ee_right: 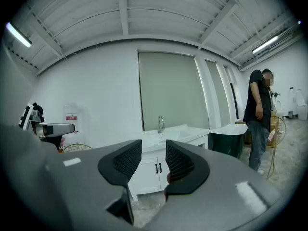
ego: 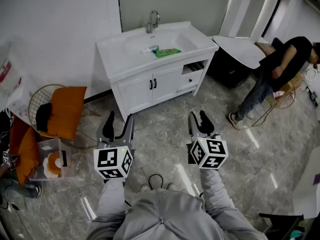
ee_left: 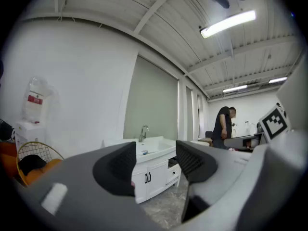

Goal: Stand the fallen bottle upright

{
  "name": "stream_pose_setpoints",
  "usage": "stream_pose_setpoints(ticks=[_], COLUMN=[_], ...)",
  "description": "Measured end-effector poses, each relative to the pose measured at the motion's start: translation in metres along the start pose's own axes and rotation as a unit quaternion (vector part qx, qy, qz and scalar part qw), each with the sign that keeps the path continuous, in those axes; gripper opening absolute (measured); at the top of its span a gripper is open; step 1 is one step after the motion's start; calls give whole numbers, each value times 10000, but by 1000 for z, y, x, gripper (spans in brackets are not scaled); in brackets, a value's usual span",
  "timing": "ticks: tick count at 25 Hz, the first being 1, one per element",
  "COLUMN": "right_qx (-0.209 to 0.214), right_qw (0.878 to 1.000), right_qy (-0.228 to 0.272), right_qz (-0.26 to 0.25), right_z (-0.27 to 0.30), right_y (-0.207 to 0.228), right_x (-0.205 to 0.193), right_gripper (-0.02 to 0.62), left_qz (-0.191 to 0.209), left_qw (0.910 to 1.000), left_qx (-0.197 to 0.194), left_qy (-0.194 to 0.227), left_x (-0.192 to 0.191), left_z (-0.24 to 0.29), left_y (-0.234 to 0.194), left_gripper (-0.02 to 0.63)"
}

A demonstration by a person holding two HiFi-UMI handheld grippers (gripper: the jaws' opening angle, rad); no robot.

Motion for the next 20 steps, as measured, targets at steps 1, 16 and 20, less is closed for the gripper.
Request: stream_pose_setpoints(ticks=[1, 16, 20], right_qx=[9, 30, 36], right_qw=[10000, 10000, 9994], right_qy=[9, 36, 136], right_qz=[4, 50, 303], right_z=[0, 7, 12], right_y=[0, -9, -17], right_x=[0, 4, 4], right_gripper=[156, 156, 158], left_qz=[5, 70, 88], left_qw=[10000, 10000, 9999], left_qx=[1, -56, -101], left_qy=[0, -30, -37], left_x=[0, 1, 0], left_z=[0, 4, 8], left_y=[1, -8, -22], left_gripper=[298, 298, 298])
Point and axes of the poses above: the fingertips, and each gripper's own axes: z forward along the fingers, y to its right, x out of its top, the point moved 4 cm from there along -z, backward along the fingers, and after that the axes turned 14 degrees about -y, right-handed, at the moved point
